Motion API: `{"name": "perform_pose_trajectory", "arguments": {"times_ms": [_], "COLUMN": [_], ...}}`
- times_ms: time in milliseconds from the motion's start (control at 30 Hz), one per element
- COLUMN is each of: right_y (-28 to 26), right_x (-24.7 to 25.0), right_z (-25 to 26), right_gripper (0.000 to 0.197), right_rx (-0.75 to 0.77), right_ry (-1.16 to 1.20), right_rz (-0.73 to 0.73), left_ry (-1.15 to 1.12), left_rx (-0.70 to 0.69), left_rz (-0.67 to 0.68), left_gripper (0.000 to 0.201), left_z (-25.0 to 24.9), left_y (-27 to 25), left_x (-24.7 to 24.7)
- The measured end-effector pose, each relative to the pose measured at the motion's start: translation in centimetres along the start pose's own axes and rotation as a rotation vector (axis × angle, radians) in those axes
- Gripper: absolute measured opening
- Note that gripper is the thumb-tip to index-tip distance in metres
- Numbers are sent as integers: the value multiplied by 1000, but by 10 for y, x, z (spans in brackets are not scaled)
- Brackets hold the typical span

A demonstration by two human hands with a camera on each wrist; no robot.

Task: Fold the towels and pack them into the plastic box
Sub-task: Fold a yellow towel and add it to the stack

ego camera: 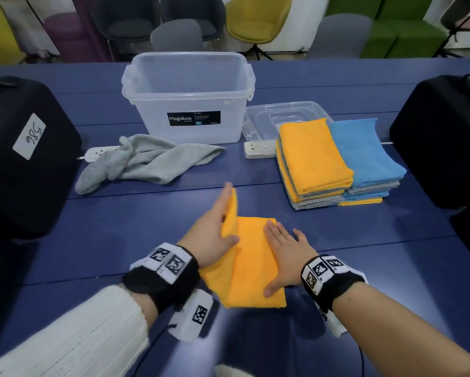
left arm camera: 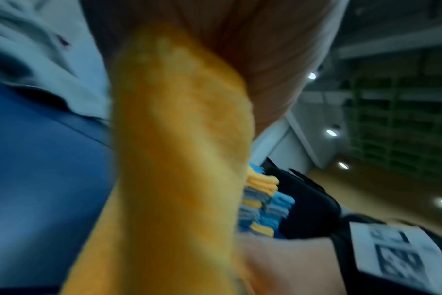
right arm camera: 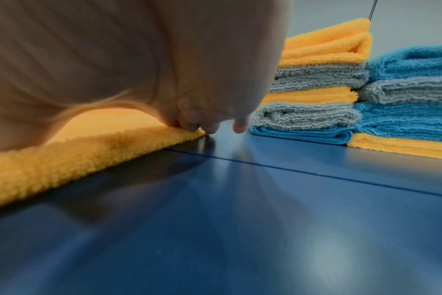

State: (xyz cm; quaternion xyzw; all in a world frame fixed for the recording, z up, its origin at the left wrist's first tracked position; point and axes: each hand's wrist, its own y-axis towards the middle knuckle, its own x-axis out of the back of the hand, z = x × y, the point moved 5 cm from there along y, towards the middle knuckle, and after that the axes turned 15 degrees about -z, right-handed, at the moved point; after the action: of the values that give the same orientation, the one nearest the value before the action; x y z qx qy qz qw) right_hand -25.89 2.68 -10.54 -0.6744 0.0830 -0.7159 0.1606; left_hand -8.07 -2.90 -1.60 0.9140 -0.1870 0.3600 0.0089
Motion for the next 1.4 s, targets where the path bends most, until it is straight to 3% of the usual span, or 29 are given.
{"name": "perform_pose_trajectory", "arguments": {"times_ms": [100,133,367,600,700,800,867,933,1000,1100,1200,1300,1400], "right_y": [1,1,0,-13,-23,-31,-36,-34,-29,-21,-15,-20,-38], "right_x": [-2,-2,-1,2,1,6,9,7,5,0,-7,3,30], "right_z": [-1,-1,-1,-12,-26,-42,-49,-50,-43,-28,-19,-17,-38], "right_gripper": [151,151,149,138,110,51,12,18,33,37,39,20,46], "right_rx": [-5,-6,11,-33,-89,-209,-375,-517,-574,-568,-553,-474,-421], "right_ry": [1,-4,17,225,372,600,738,859,930,949,1004,1264,1470], "right_rz": [-13,-20,-67,-148,-204,-445,-553,-493,-323,-146,-60,10,-33], "left_ry": [199,224,203,251,217,154,109,163,274,242,-44,-401,-683], "left_rx": [-109,-99,15,38,-5,-63,-27,51,176,506,709,764,673], "left_rz": [80,100,221,178,217,166,9,-163,-241,-151,-41,40,130], "left_gripper": [40,36,84,87,101,99,89,76,71,73,70,59,43], "left_z": [-21,-24,-22,-24,-25,-29,-25,-11,6,34,47,32,-2], "left_y": [3,4,0,-1,-1,-2,3,9,11,9,5,4,5], "left_x": [-38,-50,-98,-108,-114,-106,-89,-70,-58,-54,-63,-72,-71]}}
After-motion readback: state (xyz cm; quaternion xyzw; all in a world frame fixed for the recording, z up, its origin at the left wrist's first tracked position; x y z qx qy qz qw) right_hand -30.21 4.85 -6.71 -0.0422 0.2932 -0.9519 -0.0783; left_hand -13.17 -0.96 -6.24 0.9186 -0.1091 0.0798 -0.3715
